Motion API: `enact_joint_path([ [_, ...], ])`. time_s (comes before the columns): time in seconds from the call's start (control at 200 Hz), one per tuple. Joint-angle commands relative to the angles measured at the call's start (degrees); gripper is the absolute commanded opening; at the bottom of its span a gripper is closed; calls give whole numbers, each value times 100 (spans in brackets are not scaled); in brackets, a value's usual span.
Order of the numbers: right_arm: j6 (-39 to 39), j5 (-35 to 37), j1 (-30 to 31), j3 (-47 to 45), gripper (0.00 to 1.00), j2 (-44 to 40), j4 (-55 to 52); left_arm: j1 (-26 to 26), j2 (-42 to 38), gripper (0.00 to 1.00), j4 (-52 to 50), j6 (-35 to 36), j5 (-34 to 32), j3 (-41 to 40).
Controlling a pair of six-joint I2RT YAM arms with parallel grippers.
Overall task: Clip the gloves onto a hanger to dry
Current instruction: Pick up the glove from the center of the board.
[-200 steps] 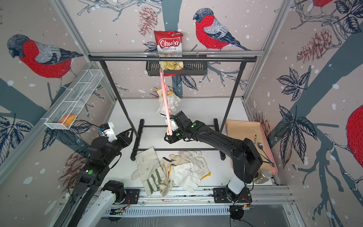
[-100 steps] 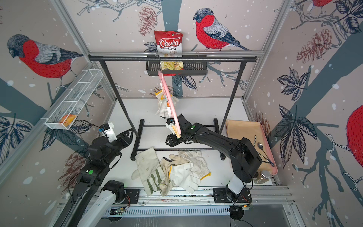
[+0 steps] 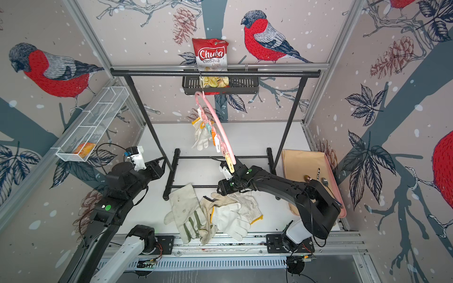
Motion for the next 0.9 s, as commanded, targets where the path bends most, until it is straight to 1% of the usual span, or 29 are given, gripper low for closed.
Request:
enact_joint_path([
  [0.0, 890, 199, -80, -328, 58, -325, 127, 6, 237, 47, -1041, 159, 84, 262],
  [0.16, 1605, 266, -107, -846, 58, -935, 193, 10, 570, 43, -2101, -220, -106, 454],
  [0.305, 1694, 486, -123, -920, 59, -1259, 224, 10, 932, 39, -2864, -825, 81, 257],
  [0.38, 1653, 540, -190, -901, 59, -1279, 274, 6, 1021, 37, -2896, -1116, 330, -105],
  [0.53, 1558, 477, -325, -848, 59, -1171, 343, 7, 1280, 37, -2898, -1387, 308, -640],
  [0.695, 1556, 524, -459, -824, 60, -1196, 215, 10, 1684, 37, -2925, -1425, 62, -796],
  [0.825, 1675, 593, -705, -947, 60, -1362, 86, 6, 1907, 38, -2753, -1564, 145, -992],
  [0.84, 1684, 590, -731, -959, 60, -1508, 88, 13, 1928, 37, -2721, -1571, 146, -1019],
  [0.895, 1711, 562, -798, -1009, 61, -1634, 84, 9, 2020, 38, -2647, -1602, 131, -1082],
])
